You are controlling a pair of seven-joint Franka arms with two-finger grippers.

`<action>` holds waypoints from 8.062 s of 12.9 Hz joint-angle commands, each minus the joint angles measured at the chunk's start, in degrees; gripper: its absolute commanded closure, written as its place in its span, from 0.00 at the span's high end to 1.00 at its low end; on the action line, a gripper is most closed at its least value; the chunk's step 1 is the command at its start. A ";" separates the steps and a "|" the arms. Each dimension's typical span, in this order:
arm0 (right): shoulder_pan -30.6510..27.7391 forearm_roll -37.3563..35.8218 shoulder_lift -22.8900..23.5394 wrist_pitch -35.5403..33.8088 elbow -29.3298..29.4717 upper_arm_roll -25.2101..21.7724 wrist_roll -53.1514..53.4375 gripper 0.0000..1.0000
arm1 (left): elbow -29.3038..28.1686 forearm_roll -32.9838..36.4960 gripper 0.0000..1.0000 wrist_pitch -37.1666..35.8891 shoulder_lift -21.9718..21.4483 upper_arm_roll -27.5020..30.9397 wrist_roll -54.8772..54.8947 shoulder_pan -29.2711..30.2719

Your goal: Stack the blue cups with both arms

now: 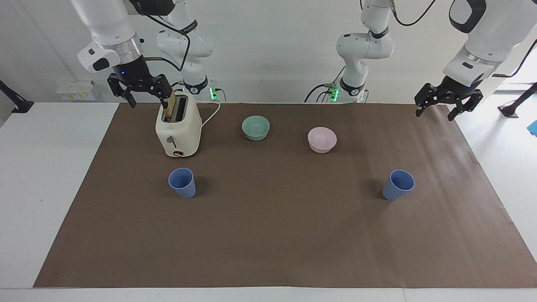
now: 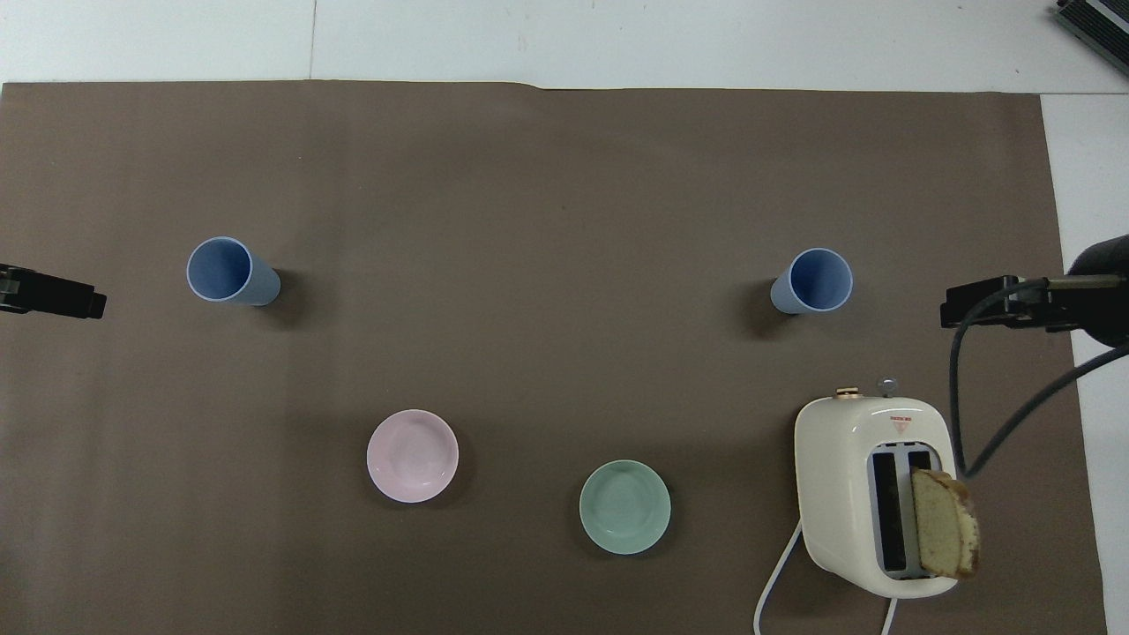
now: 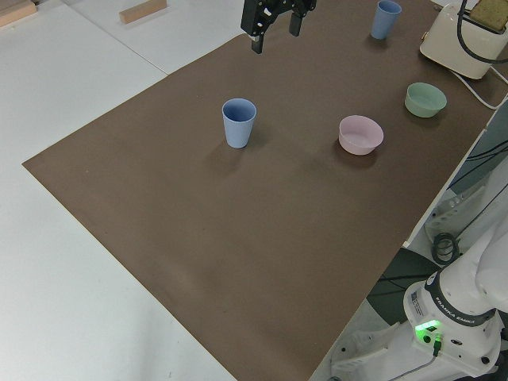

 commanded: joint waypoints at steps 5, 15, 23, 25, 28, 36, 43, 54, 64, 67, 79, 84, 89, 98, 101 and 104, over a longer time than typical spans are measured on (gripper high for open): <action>-0.36 1.33 -1.43 0.61 -1.56 0.08 -0.07 1.00 | -1.56 -0.46 1.00 0.60 -1.33 0.07 0.03 -0.28; -0.36 1.33 -1.43 0.61 -1.56 0.08 -0.07 1.00 | -0.33 -0.28 1.00 -4.76 -3.18 0.51 -0.06 0.51; -0.36 1.33 -1.43 0.61 -1.56 0.08 -0.15 1.00 | -0.33 -0.11 1.00 -3.54 -3.18 0.60 0.11 -0.01; -0.36 1.33 -1.43 0.61 -1.56 0.08 -0.07 1.00 | -0.51 -0.11 1.00 -2.48 -3.18 0.60 0.29 -0.01; -0.36 1.33 -1.43 0.61 -1.56 0.08 -0.07 1.00 | -0.95 -0.11 1.00 -0.81 -2.48 0.60 0.29 -0.01; -0.36 1.33 -1.43 0.61 -1.56 0.08 -0.07 1.00 | -3.14 -0.11 1.00 1.92 -0.90 0.60 0.37 -0.10; -0.36 1.33 -1.43 0.61 -1.56 0.08 -0.07 1.00 | -3.14 -0.46 1.00 2.97 -0.90 0.51 0.55 -0.01; -0.36 1.33 -1.43 0.61 -1.56 0.08 -0.07 1.00 | -3.76 -0.72 1.00 5.87 -0.46 0.51 3.63 0.51; -0.36 1.33 -1.43 0.61 -1.56 0.08 -0.07 1.00 | -5.08 -0.72 1.00 6.84 -0.46 0.60 0.73 0.69; -0.36 1.33 -1.43 0.61 -1.56 0.08 -0.07 1.00 | -5.69 -0.72 1.00 7.45 -0.63 0.60 0.55 0.69; -0.36 1.33 -1.43 0.61 -1.65 0.08 -0.07 1.00 | -11.13 -1.68 1.00 15.08 -0.46 0.60 0.55 1.13; -0.36 1.33 -1.43 0.52 -1.65 0.08 -0.15 1.00 | -16.93 -2.65 1.00 23.61 0.95 0.60 0.55 1.74; -0.36 1.33 -1.43 0.52 -1.65 0.08 -0.07 1.00 | -19.39 -2.74 1.00 28.79 4.38 0.51 0.47 1.92; -0.36 1.33 -1.43 0.52 -1.65 0.08 -0.07 1.00 | -19.58 -3.97 1.00 44.89 13.95 0.51 -1.38 1.04; -0.36 1.33 -1.43 0.52 -1.65 0.08 -0.07 1.00 | -19.67 -4.06 1.00 44.98 16.05 0.33 -2.16 0.87; -0.36 1.33 -1.43 0.52 -1.65 0.08 -0.07 1.00 | -20.11 -4.06 1.00 44.28 16.07 0.33 -2.35 0.07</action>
